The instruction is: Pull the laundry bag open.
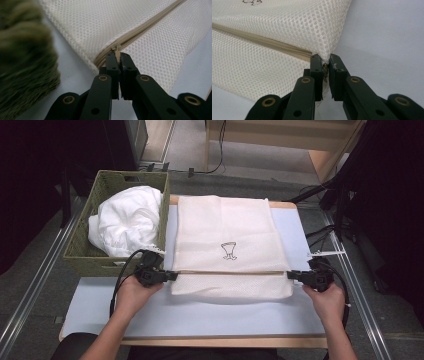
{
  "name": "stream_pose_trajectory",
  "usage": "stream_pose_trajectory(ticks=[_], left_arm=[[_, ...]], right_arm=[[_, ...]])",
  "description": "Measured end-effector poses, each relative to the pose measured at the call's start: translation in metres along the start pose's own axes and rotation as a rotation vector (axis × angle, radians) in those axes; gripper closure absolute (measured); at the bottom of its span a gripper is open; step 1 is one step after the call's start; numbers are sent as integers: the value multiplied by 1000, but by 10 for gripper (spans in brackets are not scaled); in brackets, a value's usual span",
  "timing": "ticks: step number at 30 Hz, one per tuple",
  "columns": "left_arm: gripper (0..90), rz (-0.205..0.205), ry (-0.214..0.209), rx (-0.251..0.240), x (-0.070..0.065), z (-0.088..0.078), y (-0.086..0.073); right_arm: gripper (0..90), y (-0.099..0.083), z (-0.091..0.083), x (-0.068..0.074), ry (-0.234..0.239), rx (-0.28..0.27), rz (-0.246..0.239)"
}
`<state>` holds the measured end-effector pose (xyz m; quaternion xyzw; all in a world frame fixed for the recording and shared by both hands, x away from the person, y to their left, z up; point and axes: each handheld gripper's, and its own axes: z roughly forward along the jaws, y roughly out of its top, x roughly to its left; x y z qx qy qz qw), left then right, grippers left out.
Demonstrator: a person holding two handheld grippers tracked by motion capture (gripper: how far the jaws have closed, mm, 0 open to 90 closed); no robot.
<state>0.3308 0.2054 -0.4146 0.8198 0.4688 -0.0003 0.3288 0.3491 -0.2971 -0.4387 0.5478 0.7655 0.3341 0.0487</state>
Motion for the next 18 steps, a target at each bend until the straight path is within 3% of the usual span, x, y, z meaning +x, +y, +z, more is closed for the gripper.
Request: stream_pose_trajectory(ticks=[5, 8, 10, 18], left_arm=[[882, -7, 10, -2, 2, -3, -4], [876, 12, 15, 9, 1, 3, -9], [876, 15, 18, 44, 0, 10, -13], [870, 43, 8, 57, -7, 18, -15]], right_arm=[[840, 3, 0, -1, 3, -5, 0], [841, 5, 6, 1, 10, 24, -17], [841, 5, 9, 2, 18, 43, -25], [832, 8, 20, 8, 38, 83, -47]])
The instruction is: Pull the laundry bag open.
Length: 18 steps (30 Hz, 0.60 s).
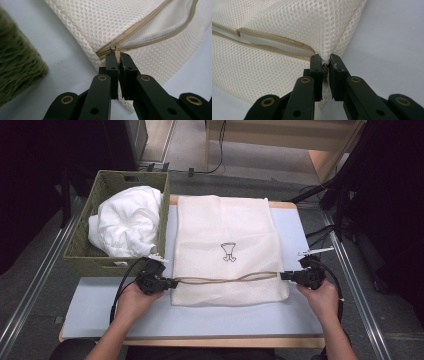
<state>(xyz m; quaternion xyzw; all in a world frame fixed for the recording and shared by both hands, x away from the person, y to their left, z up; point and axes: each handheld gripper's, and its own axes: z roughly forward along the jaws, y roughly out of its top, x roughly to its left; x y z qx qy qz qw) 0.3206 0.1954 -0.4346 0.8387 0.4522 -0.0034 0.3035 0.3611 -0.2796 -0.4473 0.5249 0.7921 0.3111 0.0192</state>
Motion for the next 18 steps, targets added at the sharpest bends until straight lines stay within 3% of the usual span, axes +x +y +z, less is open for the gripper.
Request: stream_pose_trajectory(ticks=[6, 7, 9, 10, 13, 14, 18], left_arm=[[840, 4, -17, 0, -2, 2, -1], [803, 0, -27, 0, -1, 1, -1], [774, -2, -48, -10, -1, -2, 0], [767, -4, -64, -24, -1, -6, 0], [738, 4, -76, -33, -3, -9, 1], [716, 16, -85, -37, -6, -11, 1], [682, 31, -88, -37, -8, -13, 1]], right_arm=[[775, -2, 3, -2, 20, 1, 7], [701, -3, 1, -4, 30, -21, 16], [672, -3, -1, -4, 35, -39, 19], [582, -3, -6, -4, 37, -84, 10], [551, -2, -11, -3, 51, -132, -4], [498, -2, -13, 0, 55, -177, -33], [407, -1, -14, 6, 34, -207, -74]])
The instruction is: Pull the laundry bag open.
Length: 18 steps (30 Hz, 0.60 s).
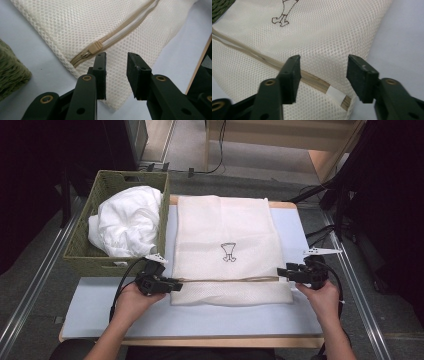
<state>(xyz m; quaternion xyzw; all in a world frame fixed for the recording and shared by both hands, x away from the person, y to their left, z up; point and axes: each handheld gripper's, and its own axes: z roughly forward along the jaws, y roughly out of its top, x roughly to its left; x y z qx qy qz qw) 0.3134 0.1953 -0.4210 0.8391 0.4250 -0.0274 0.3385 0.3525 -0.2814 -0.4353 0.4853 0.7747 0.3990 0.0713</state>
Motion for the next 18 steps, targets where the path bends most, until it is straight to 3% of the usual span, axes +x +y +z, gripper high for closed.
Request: stream_pose_trajectory(ticks=[4, 8, 14, 18], left_arm=[[643, 4, -6, -22, -2, -6, 3], [603, 11, -4, -36, -3, -12, 4], [565, 20, -13, -61, -4, -18, 9], [561, 24, -14, -65, -3, -19, 10]], right_arm=[[373, 1, 2, 6, 4, -11, -33], [362, 4, 1, 16, 49, -38, -50], [426, 7, 0, 33, 46, -25, -85], [426, 9, 0, 36, 36, -31, -84]])
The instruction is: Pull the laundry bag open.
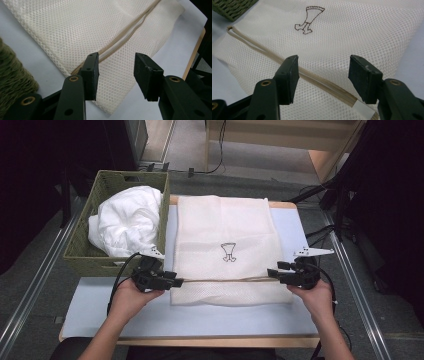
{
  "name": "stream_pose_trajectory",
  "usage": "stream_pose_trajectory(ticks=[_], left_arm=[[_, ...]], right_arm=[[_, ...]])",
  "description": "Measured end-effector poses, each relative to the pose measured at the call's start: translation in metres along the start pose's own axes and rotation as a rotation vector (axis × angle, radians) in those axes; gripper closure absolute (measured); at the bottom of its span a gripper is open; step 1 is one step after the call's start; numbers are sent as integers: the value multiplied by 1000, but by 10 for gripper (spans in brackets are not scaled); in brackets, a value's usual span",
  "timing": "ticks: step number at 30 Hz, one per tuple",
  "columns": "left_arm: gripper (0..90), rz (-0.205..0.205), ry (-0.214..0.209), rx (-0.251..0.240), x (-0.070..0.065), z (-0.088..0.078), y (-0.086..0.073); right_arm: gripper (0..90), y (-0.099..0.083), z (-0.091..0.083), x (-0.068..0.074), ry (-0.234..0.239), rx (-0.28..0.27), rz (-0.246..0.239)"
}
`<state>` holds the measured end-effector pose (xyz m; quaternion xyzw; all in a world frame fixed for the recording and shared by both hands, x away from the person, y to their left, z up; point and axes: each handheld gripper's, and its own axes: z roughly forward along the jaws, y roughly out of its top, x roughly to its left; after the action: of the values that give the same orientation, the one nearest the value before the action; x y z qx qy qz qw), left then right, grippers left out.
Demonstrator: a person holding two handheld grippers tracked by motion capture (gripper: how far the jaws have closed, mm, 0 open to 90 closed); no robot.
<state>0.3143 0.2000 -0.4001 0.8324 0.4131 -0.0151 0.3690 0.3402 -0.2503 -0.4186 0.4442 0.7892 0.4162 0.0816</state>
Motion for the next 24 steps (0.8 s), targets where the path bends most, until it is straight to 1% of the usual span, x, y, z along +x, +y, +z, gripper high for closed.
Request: stream_pose_trajectory(ticks=[1, 4, 6, 7, 9, 12, 14, 15, 16, 18, 19, 22, 23, 24], left_arm=[[560, 1, 0, -2, 0, 0, 0], [556, 0, -1, -3, 0, 0, 1], [555, 5, 2, -4, 0, 0, 2], [552, 9, 5, -4, -1, 0, 2], [549, 10, 3, -4, -1, 0, 2], [545, 12, -1, -3, 0, 1, 2], [544, 13, -2, -5, 0, 1, 2], [544, 13, -2, -5, 0, 1, 2], [544, 14, -5, -5, 0, 1, 2], [544, 14, -5, -6, 0, 1, 3], [544, 15, -4, -3, 0, 2, 3], [542, 17, -5, -4, 0, 2, 3], [542, 17, -5, -4, 0, 2, 3], [542, 14, -5, -5, 0, 2, 3]], right_arm=[[440, 1, 1, 0, -7, -1, -3], [449, 6, 4, 2, -21, 18, 41], [450, 8, 5, 4, -13, 18, 41], [463, 11, 7, 9, -18, 18, 24], [471, 14, 9, 13, -19, 20, 12], [473, 18, 13, 17, -16, 29, 12], [516, 22, 19, 23, -9, 41, -9], [516, 22, 19, 23, -9, 41, -9], [555, 25, 24, 26, -1, 50, -18], [563, 26, 27, 27, 1, 57, -24], [582, 28, 34, 29, 6, 61, -36], [604, 30, 44, 31, 9, 72, -34], [604, 30, 44, 31, 9, 72, -34], [608, 30, 47, 32, 10, 78, -25]])
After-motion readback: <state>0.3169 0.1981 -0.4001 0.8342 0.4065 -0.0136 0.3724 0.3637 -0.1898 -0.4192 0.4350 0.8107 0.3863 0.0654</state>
